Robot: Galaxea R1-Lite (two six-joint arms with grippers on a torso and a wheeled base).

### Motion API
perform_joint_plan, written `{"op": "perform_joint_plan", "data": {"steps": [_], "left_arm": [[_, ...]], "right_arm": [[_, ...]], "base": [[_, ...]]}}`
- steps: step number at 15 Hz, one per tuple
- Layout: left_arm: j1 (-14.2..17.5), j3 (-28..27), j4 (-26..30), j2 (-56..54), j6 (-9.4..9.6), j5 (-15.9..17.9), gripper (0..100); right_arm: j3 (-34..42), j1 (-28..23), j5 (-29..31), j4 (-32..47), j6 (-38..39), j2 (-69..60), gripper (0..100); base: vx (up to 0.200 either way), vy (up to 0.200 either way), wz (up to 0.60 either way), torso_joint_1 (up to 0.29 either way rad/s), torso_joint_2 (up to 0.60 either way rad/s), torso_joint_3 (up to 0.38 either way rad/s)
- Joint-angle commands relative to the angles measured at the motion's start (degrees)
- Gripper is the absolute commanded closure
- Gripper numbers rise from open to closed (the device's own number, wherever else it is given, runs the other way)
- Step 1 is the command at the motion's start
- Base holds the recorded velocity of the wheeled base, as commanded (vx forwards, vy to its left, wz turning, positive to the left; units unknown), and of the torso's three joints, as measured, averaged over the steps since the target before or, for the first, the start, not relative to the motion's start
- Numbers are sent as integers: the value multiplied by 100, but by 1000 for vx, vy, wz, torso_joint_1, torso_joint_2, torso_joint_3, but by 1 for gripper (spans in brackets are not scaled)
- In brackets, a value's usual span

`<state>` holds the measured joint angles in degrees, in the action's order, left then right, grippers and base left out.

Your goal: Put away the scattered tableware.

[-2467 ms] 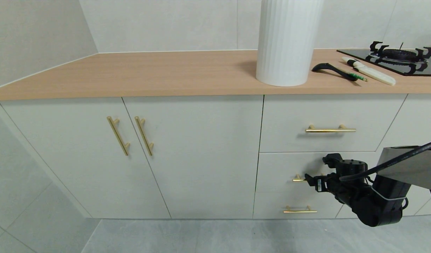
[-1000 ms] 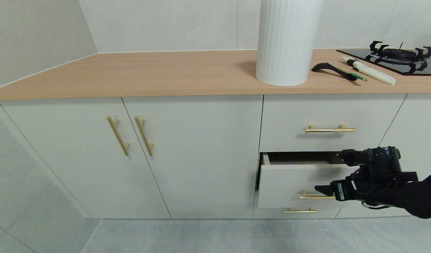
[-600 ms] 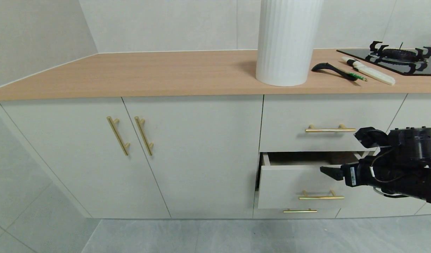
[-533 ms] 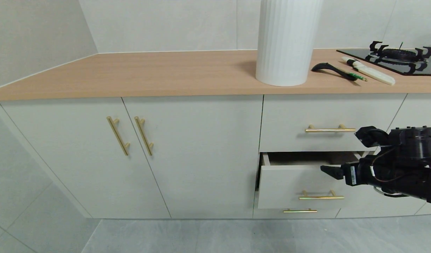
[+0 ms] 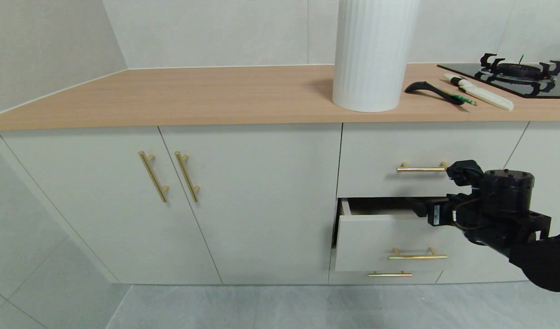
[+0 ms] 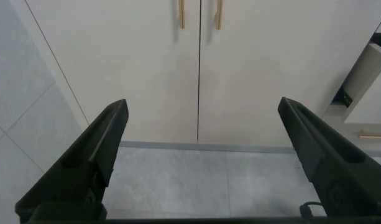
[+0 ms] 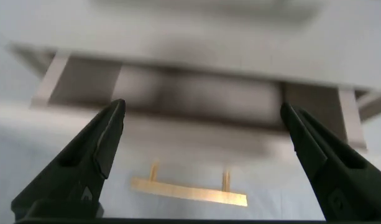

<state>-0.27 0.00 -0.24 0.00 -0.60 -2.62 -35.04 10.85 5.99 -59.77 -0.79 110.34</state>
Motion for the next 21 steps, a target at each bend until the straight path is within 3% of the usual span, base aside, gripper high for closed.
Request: {"op": "perform_joint_plan", "data": {"steps": [1, 4, 9, 16, 21], "left_arm": [[0, 0, -2, 0, -2, -2, 0], [0, 0, -2, 0, -2, -2, 0], [0, 0, -2, 0, -2, -2, 0], [0, 0, -2, 0, -2, -2, 0], [0, 0, -2, 0, -2, -2, 0]], "right_arm": [[49, 93, 105, -369, 9, 647, 0], [-12, 93, 289, -826, 0, 1086, 0], [41, 93, 289, -659, -9, 1060, 0], [120, 93, 245, 132, 0, 612, 0], [120, 102, 69, 1222, 0, -3, 0]], "base": [[0, 0, 0, 0, 0, 0], [0, 0, 0, 0, 0, 0], [0, 0, 0, 0, 0, 0], [0, 0, 0, 0, 0, 0], [0, 0, 0, 0, 0, 0]]}}
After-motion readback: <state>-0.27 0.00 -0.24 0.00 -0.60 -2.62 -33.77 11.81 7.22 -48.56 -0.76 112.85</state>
